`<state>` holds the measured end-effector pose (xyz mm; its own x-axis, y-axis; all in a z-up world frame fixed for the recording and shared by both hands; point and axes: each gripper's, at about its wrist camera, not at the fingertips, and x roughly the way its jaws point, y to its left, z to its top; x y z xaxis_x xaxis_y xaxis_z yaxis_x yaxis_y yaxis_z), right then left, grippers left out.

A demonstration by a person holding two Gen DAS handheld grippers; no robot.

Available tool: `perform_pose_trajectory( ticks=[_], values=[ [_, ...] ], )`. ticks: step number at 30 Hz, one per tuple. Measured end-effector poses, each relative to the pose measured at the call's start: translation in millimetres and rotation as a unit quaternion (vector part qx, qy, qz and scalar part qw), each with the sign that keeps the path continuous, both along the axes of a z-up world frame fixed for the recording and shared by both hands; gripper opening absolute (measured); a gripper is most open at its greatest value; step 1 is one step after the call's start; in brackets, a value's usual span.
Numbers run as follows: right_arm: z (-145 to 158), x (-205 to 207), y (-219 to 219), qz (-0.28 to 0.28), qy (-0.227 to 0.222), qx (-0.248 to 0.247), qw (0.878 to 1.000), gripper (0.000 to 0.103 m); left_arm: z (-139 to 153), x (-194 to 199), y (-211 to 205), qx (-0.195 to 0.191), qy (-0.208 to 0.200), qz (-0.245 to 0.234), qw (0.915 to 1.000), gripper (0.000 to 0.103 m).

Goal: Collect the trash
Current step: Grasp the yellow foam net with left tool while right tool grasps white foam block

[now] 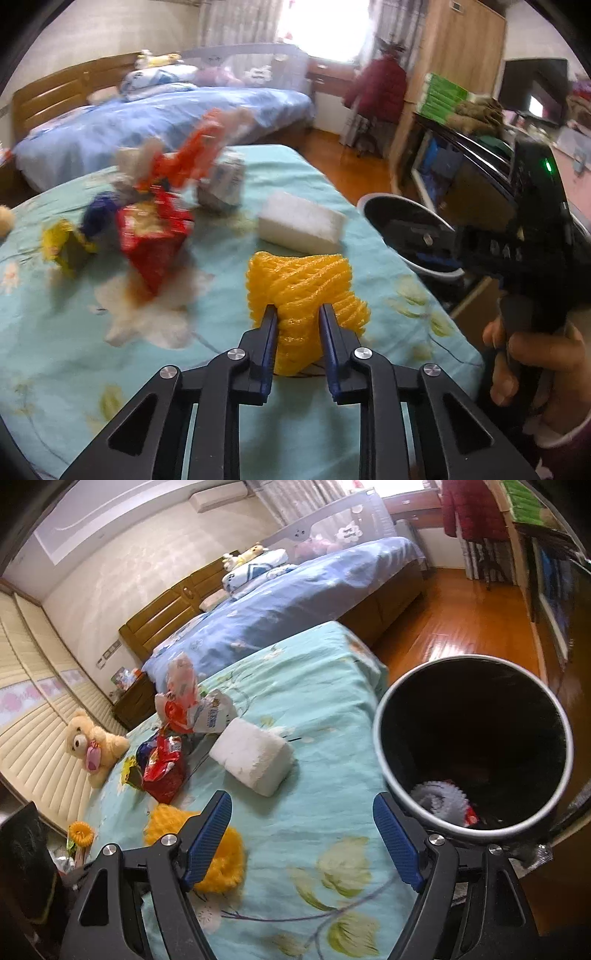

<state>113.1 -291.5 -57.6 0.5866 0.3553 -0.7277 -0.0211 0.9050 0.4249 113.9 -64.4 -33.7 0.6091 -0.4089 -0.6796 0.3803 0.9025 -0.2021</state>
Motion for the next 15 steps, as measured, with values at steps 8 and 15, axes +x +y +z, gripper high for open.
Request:
perform_pose_trajectory(
  ticks=[8, 15],
  values=[
    [-6.3, 29.1, 38.7, 0.093, -0.015, -0.047, 0.994, 0.081, -0.1, 14.3, 52.2, -0.004, 0.004, 0.086, 0.9963, 0.02],
    [-13.9, 56.1, 56.2, 0.135, -0.013, -0.1, 0.986, 0.08, -7.9, 14.9, 52.4, -0.005, 0.022, 0.095, 0.9952, 0.025]
  ],
)
